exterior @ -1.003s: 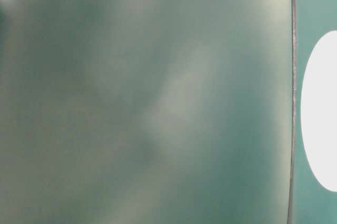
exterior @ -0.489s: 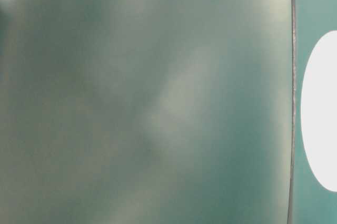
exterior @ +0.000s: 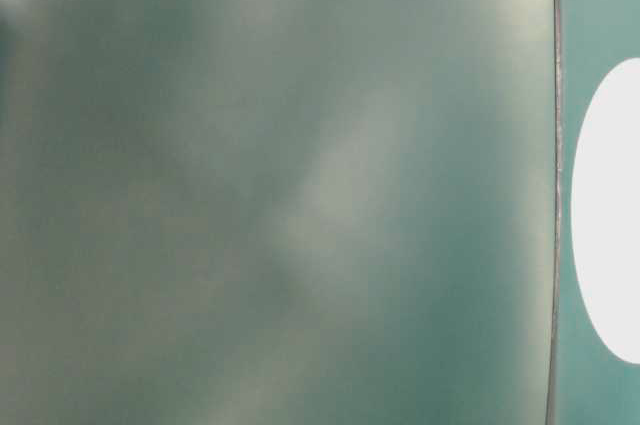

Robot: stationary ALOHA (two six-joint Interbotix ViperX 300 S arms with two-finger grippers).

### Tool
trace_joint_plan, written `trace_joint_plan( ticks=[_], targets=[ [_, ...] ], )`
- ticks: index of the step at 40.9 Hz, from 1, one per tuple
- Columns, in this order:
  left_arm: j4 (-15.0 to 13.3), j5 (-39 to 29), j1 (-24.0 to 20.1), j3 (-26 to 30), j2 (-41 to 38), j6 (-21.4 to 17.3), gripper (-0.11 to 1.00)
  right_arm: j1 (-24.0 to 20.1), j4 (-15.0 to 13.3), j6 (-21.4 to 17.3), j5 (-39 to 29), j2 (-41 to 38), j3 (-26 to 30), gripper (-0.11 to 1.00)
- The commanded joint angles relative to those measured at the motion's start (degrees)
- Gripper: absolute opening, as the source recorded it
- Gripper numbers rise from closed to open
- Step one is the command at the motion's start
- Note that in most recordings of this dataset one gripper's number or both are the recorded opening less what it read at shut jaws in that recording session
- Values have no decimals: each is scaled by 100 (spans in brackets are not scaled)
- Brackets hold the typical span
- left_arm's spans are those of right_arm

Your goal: Scoop the yellow hexagonal prism block from the bowl with a spoon using the right arm.

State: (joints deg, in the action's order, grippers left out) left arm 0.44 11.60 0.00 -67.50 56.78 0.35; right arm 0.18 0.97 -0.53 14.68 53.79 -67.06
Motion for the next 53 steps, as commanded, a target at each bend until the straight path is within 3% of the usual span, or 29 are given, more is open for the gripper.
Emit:
trace_joint_plan(
  ticks=[1,8,21,32,43,53],
  targets=[
    [18,26,-9,149,-70,9,-1,9,53,-9,53,-167,35,47],
    [18,26,-9,141,-105,9,-1,9,229,-88,290,-475,-26,49],
    [18,26,-9,123,-141,9,-1,-9,237,-237,721,-1266,-229,59],
    [18,53,-9,123,-202,9,-1,-114,229,-343,1802,-1995,-615,60],
    [35,62,-9,114,-237,9,-1,-694,237,-439,3472,-2874,-1046,60],
    [35,70,-9,114,-229,0,-1,-984,246,-606,4509,-3973,-1107,60]
  ],
)
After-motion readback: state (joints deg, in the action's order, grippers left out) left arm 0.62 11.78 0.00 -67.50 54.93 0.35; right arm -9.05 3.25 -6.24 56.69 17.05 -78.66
